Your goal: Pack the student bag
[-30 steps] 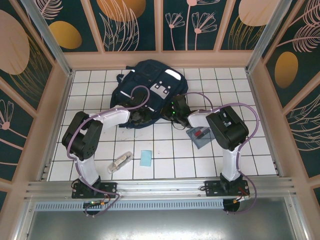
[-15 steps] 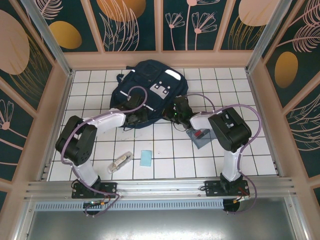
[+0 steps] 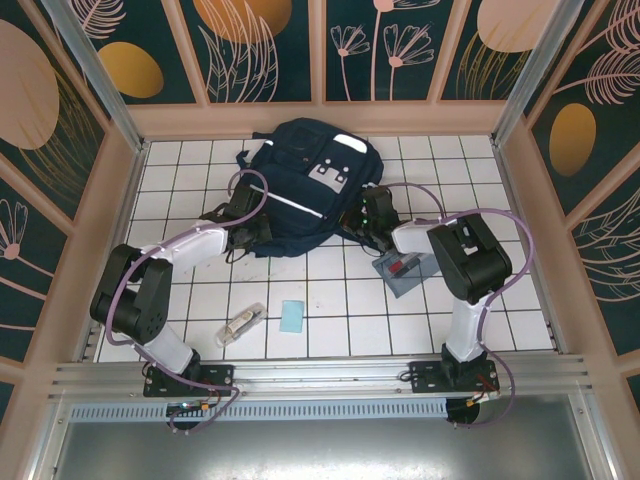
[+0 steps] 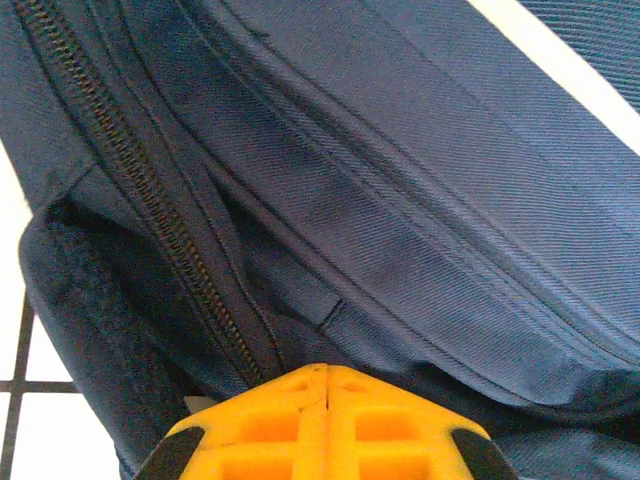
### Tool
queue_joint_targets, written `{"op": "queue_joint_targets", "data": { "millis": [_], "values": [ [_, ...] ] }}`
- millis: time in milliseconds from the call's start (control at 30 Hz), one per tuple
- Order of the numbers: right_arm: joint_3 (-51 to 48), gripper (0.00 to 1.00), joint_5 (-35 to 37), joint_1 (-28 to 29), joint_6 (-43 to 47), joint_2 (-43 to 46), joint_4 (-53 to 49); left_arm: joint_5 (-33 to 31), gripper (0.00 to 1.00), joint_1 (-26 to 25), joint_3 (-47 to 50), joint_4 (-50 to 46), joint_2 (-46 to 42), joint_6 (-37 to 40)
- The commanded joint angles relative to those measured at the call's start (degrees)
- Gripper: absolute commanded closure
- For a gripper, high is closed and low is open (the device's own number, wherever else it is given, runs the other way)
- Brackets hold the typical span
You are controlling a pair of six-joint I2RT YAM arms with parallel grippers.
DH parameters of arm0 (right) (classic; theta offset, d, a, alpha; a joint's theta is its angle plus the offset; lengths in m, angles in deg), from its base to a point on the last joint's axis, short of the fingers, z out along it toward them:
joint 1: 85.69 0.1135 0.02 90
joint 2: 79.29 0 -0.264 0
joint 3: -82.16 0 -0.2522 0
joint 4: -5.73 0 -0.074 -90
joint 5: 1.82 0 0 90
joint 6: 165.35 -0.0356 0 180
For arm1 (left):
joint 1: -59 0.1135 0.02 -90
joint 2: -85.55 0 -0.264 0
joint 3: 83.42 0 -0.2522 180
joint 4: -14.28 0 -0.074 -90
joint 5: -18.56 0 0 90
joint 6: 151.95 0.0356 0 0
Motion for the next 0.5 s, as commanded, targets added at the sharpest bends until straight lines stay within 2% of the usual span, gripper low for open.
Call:
{"op": "queue_joint_targets", "data": {
  "millis": [0,67,100,133,167,300,467],
  "values": [
    [1.77,0.8,-0.33,0.17,4.37,4.03,-4.95,2.89,0.99,0.41,0.18,0.74,-1.09,-0.46],
    [2.79,0.71,0.74,1.19,7.66,6.08,-10.53,3.42,0.78,0.41,-1.48,0.64,-1.4,-1.37],
    [3.31,0.68,1.47,1.64,9.43,7.26,-13.28,3.93,0.62,0.42,-2.43,0.87,-1.57,-1.97],
    [4.03,0.67,2.08,1.89,10.93,8.06,-15.6,4.39,0.52,0.41,-2.99,1.18,-1.62,-2.82],
    [5.12,0.66,2.6,2.07,12.17,8.78,-18.24,5.39,0.47,0.42,-3.62,1.9,-1.58,-3.69],
    [8.44,0.63,3.14,2.51,14.37,10.08,-21.79,10.57,0.4,0.41,-4.09,6.77,-0.83,-8.79],
    [13.74,0.63,0.71,2.99,12.83,5.62,-20.03,12.58,0.4,0.06,-1.85,10.47,0.5,-10.58]
  ]
}}
